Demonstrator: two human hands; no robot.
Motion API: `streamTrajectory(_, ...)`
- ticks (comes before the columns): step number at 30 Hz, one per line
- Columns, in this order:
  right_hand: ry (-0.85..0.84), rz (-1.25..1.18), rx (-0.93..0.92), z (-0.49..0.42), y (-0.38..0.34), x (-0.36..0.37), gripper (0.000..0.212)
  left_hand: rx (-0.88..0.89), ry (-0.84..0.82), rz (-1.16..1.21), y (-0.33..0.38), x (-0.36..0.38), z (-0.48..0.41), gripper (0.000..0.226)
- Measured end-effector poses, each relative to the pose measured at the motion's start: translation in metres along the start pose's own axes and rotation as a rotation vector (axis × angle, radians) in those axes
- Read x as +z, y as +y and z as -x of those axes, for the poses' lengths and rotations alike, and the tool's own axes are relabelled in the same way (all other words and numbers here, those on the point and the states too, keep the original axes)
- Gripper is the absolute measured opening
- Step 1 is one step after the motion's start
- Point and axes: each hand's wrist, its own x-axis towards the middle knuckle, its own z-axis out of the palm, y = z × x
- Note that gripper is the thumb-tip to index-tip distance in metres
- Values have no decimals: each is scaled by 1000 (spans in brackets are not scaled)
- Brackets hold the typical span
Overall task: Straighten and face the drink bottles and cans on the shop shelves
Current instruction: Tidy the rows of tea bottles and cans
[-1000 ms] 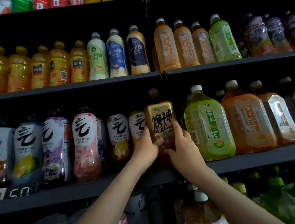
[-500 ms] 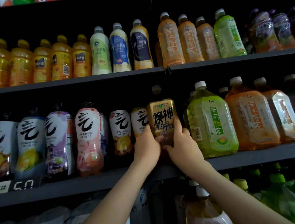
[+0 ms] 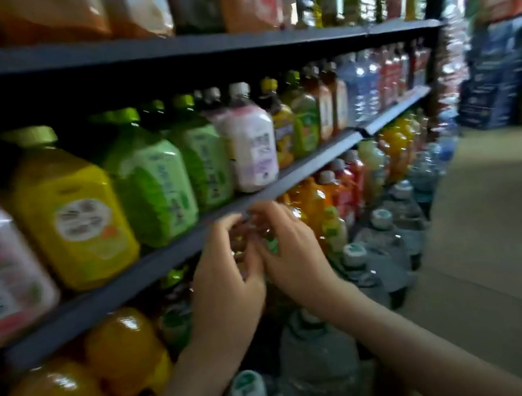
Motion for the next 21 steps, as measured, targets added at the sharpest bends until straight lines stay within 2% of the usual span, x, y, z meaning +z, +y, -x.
streamTrajectory(3,-51,152,271,53,99,-52,34,-163,-270,81,7,108,42,30)
streamTrajectory(7,-66,283,561,104,202,-109,29,-308,-492,62,7,212,72,26)
streamTrajectory(11,-276,345,751,154,276,-137,38,-422,-776,-49,-2,267,95,34)
streamTrajectory(13,-457,394,739,177,297,-137,48,-431,-897,-98,-6,282,108,33)
streamTrajectory(16,-664,538,696,200,316,-129,49,-468,-991,-134,-14,294,128,33)
streamTrajectory(18,-752,556,712,205,323,-124,49,-533,-1003,-92,-20,297,138,34)
streamTrajectory(21,-799,606,716,204,327,-116,52,-615,-995,-11,-29,297,148,34)
